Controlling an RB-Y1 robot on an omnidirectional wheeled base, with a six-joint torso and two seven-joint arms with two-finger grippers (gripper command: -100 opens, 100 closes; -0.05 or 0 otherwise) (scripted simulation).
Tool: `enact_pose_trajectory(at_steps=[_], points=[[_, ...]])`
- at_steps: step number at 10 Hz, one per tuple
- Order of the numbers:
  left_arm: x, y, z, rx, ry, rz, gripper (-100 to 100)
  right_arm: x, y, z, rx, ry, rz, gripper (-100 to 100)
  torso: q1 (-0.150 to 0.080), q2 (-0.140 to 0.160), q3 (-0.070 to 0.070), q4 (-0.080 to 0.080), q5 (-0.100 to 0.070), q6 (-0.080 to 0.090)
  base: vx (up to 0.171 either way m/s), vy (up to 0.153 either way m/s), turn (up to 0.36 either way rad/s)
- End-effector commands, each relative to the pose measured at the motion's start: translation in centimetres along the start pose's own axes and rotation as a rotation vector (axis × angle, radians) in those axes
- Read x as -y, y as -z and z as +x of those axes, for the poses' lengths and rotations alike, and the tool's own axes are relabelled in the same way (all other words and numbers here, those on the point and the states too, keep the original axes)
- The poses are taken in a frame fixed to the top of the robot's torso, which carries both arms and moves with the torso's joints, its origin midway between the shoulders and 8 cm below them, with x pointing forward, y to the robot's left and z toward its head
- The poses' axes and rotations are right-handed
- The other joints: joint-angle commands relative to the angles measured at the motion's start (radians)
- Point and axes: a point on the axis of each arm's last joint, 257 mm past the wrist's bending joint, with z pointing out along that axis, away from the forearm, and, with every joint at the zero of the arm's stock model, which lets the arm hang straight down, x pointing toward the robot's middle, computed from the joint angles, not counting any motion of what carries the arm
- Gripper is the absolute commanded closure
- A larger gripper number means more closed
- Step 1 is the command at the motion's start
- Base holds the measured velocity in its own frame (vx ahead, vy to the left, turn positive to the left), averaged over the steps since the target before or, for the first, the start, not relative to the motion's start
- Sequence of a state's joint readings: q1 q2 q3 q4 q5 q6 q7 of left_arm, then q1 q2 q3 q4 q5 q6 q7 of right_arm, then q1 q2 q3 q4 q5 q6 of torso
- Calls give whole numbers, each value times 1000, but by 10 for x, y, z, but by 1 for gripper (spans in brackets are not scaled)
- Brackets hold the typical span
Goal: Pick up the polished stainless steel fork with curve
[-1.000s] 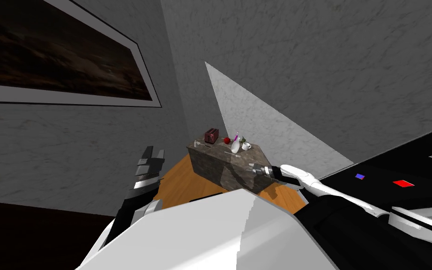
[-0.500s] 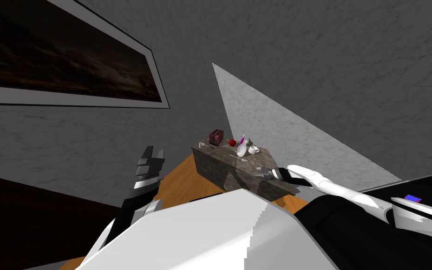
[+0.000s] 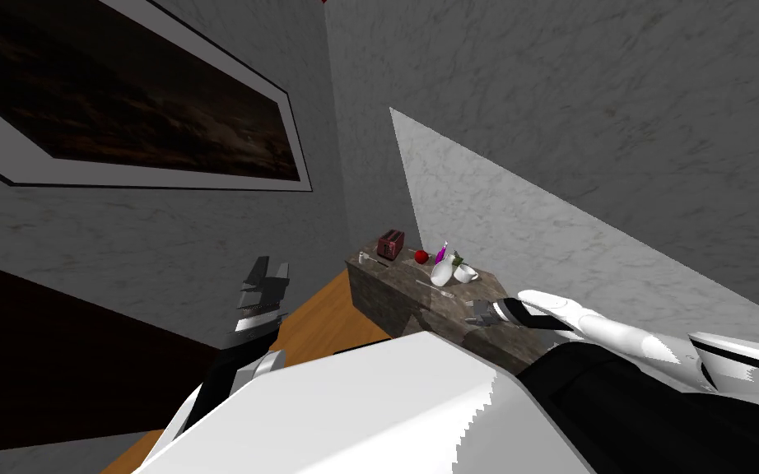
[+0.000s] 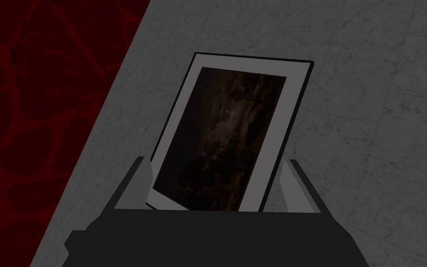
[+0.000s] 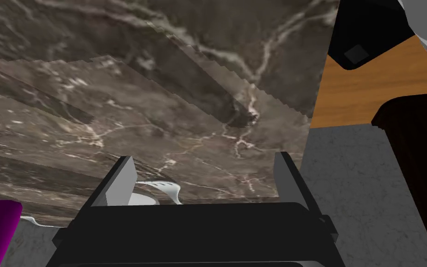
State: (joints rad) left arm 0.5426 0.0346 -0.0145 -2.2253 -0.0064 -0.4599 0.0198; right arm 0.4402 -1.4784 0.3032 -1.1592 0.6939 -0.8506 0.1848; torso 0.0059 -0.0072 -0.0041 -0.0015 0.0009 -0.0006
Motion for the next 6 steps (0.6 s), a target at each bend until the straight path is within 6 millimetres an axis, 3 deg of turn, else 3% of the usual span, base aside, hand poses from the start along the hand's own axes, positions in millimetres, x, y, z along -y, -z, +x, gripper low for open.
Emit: enact_pose_trajectory(at_steps=[1, 2, 3, 4, 6], points=[[0, 0, 0, 0, 0, 0, 0, 5, 19, 33, -91, 23, -2, -100, 0, 0, 0, 0, 0, 0, 153, 63, 290], [0, 0, 0, 0, 0, 0, 0, 6, 20, 35, -94, 21, 1, -100, 1, -2, -1, 0, 1, 0, 110, 41, 90], [0, 0, 0, 0, 0, 0, 0, 7, 31, 54, -146, 33, -1, -100, 0, 0, 0, 0, 0, 1, 83, 57, 127], [0, 0, 0, 0, 0, 0, 0, 7, 31, 54, -146, 33, -1, -100, 1, 1, 1, 0, 0, 0, 71, 46, 83], [0, 0, 0, 0, 0, 0, 0, 8, 50, 83, -227, 49, -8, -100, 1, 2, 1, 0, 0, 1, 109, 42, 172]])
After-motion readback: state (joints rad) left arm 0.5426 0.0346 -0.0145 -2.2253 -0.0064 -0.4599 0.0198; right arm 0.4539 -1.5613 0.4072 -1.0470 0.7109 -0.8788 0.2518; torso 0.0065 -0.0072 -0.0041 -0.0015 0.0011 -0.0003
